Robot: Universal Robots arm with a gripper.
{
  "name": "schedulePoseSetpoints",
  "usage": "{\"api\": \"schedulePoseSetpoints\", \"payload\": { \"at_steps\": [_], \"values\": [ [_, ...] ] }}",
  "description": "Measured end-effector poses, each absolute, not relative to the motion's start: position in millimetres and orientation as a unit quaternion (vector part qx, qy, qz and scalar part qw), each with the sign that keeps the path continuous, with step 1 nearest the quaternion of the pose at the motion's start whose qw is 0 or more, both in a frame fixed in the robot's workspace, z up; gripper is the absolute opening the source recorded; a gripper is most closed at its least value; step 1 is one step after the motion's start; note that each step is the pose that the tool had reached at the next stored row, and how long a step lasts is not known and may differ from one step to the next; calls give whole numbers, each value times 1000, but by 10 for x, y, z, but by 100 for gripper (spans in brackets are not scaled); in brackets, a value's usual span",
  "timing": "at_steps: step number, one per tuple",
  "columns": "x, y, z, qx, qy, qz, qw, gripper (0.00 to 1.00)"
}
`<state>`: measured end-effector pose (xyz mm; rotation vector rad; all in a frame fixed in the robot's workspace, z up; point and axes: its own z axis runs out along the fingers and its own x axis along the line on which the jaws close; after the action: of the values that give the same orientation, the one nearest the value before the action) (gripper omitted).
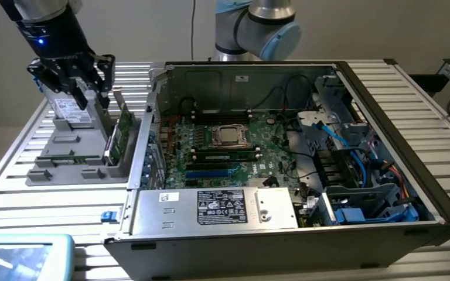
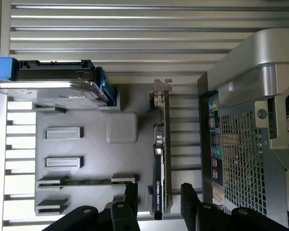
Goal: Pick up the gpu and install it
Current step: 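Pick up the gpu and move the gpu toward the slot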
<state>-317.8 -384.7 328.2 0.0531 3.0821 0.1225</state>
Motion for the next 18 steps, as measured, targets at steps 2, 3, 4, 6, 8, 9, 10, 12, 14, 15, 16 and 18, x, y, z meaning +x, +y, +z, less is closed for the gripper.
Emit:
{"api": "schedulePoseSetpoints", "payload": {
  "at_steps": [2,3,4,6,8,9,10,12,14,15,16,18],
  "values": [
    [-3174,-3794,3250,15,999,40,28,49],
    [-3168,-3772,3232,15,999,40,28,49],
    [-3163,-3753,3214,15,999,40,28,49],
    [-3159,-3737,3177,15,999,40,28,49],
    [-3162,-3735,3142,15,999,40,28,49],
    [-3166,-3735,3123,15,999,40,28,49],
    [-3168,-3735,3105,15,999,40,28,49],
    [-3170,-3736,3069,15,999,40,28,49],
    [-3171,-3736,3033,15,999,40,28,49],
    [-3172,-3741,3013,15,999,40,28,49],
    [-3172,-3750,2996,15,999,40,28,49],
    [-3172,-3771,2961,15,999,42,28,49]
  ]
}}
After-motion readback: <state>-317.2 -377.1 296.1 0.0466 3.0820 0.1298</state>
